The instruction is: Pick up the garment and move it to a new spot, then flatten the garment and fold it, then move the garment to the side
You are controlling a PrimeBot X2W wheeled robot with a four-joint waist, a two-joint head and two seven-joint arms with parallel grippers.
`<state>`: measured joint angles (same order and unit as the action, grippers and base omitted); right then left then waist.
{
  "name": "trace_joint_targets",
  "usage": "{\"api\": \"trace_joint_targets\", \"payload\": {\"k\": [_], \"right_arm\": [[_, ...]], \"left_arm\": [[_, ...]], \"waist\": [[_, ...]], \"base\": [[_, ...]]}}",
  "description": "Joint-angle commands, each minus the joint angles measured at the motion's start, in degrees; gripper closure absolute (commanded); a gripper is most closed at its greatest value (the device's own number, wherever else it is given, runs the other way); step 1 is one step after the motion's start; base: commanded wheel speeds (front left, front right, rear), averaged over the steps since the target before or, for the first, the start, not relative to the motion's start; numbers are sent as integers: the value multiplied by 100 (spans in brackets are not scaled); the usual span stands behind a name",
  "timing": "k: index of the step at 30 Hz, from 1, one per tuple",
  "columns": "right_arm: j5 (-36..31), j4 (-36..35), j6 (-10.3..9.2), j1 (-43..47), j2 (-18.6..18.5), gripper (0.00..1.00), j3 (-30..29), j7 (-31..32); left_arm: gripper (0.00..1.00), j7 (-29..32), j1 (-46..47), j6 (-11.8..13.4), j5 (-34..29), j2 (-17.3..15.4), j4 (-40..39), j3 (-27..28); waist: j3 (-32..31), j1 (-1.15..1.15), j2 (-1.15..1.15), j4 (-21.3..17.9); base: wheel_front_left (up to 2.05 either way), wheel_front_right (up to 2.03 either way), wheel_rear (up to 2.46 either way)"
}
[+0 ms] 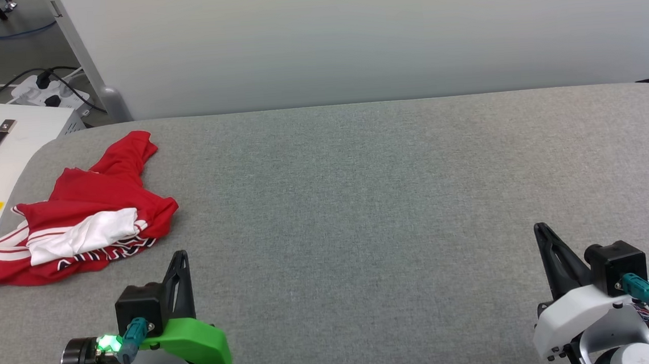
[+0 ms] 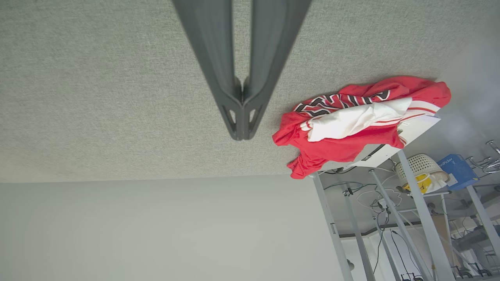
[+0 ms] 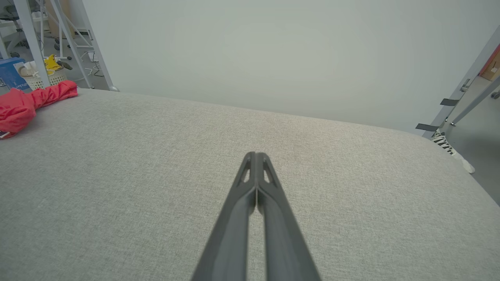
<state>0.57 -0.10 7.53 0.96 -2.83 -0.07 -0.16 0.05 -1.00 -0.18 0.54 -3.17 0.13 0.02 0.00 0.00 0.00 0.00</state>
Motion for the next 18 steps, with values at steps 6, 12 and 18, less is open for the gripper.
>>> {"api": "trace_joint_targets", "payload": {"k": [6,12,18], "right_arm": [[-57,10,-4,-96,-5,100,7,16],[-57,10,-4,-96,-5,100,7,16],[17,0,0,1,1,0,-7,-12]], "left_arm": [[100,-5,100,18,-54,29,-13,-2],[100,-5,100,18,-54,29,-13,-2],[0,-11,-3,6,6,-2,1,1]], "waist": [[0,0,0,0],[0,0,0,0],[3,0,0,0]], "base": [[0,0,0],[0,0,0],[0,0,0]]}}
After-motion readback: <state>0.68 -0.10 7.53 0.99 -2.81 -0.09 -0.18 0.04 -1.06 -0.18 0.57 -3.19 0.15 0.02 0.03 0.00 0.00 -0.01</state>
